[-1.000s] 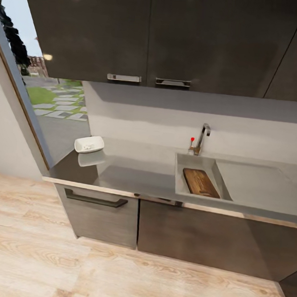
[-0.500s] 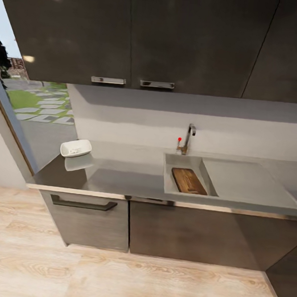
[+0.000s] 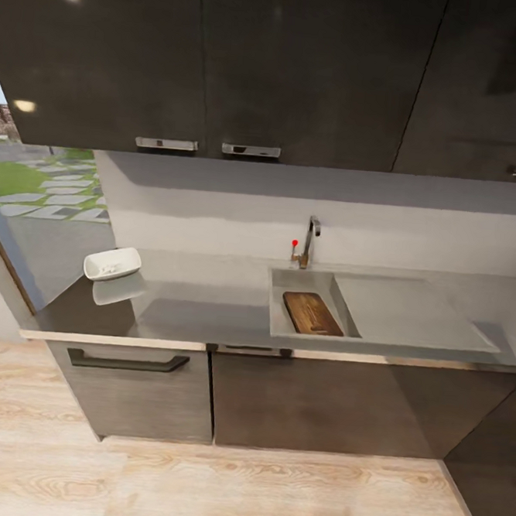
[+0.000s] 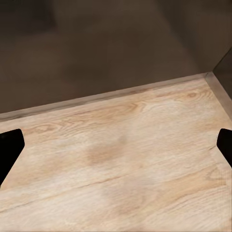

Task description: In the kitchen, take the Vidalia onion out of the sink, dice it on the chopping board with the paring knife, put the diced onion into the bowl on the countertop, then place both the paring knife and the chopping board into the sink.

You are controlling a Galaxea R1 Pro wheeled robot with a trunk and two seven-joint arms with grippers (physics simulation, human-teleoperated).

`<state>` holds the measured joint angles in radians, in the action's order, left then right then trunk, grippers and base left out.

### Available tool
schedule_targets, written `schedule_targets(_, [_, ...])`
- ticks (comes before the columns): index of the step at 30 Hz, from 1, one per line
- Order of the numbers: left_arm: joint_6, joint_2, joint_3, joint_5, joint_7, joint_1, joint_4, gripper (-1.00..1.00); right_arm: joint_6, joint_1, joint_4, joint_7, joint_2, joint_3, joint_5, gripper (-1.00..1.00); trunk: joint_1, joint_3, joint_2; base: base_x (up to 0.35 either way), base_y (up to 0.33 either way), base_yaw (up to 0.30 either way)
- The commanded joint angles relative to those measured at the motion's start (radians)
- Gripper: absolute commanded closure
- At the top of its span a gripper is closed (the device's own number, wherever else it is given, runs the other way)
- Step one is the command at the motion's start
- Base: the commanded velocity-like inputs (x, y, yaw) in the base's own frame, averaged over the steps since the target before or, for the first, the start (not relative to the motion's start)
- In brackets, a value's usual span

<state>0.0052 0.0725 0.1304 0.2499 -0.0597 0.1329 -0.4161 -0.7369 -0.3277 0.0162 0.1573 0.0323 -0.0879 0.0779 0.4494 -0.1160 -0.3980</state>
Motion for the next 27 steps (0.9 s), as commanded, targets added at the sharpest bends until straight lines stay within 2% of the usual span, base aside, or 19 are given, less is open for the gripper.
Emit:
schedule_targets(1, [0.001,0.001,0.008,0.009,-0.006,0.001,-0.001,-1.00,-0.004,-0.001,-0.001,-0.004,0.000,-0.007,0.000,-1.00,0.001,0.000,-0.002,0.000,0.000,-0.006])
schedule_targets(27, [0.001,0.001,0.008,0.009,-0.007,0.001,0.004,-1.00,-0.004,-0.001,-0.001,-0.004,-0.002,-0.007,0.000,-1.00,0.001,0.040,-0.002,0.000,0.000,0.000])
